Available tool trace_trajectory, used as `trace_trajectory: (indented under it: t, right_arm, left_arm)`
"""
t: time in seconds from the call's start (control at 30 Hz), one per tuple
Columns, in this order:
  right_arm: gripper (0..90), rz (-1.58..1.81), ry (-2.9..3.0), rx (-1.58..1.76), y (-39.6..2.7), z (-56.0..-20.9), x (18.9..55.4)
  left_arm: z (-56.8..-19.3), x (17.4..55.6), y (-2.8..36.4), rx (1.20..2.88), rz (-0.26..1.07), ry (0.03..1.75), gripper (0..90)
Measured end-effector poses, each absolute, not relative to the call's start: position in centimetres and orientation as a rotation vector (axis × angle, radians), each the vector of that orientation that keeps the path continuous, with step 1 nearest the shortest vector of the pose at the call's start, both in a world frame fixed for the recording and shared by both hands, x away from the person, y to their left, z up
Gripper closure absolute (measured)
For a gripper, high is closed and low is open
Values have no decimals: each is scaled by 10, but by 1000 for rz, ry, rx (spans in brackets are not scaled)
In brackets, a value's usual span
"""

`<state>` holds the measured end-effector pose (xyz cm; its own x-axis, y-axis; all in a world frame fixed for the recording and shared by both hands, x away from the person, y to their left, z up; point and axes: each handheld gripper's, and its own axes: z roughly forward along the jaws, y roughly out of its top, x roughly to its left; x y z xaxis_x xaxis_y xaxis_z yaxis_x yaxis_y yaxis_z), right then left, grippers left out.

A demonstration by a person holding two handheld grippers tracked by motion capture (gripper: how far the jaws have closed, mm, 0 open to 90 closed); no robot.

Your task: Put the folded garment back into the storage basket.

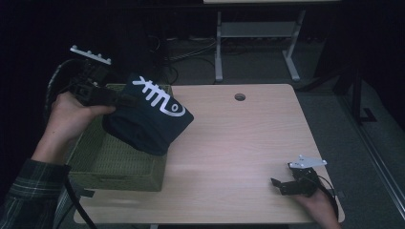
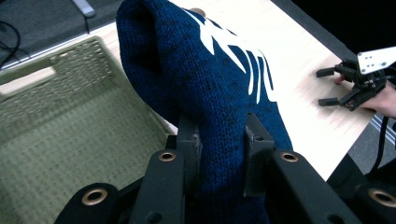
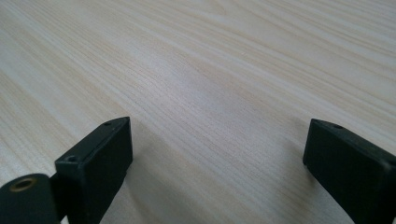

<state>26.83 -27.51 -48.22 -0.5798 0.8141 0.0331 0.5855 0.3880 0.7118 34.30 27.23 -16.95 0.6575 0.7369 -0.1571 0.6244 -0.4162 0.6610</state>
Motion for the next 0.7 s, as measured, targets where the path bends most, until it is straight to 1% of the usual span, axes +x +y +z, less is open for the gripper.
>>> trace_trajectory:
  t: [0.4,0.7]
  right_arm:
    - [79,998,2329,1222,-275,-482,268]
    - [79,1000,2326,1223,-275,-482,268]
  left_arm:
    - [-171,338,306,2117,231,1127,735]
    - [-189,340,331,2079,218,1208,735]
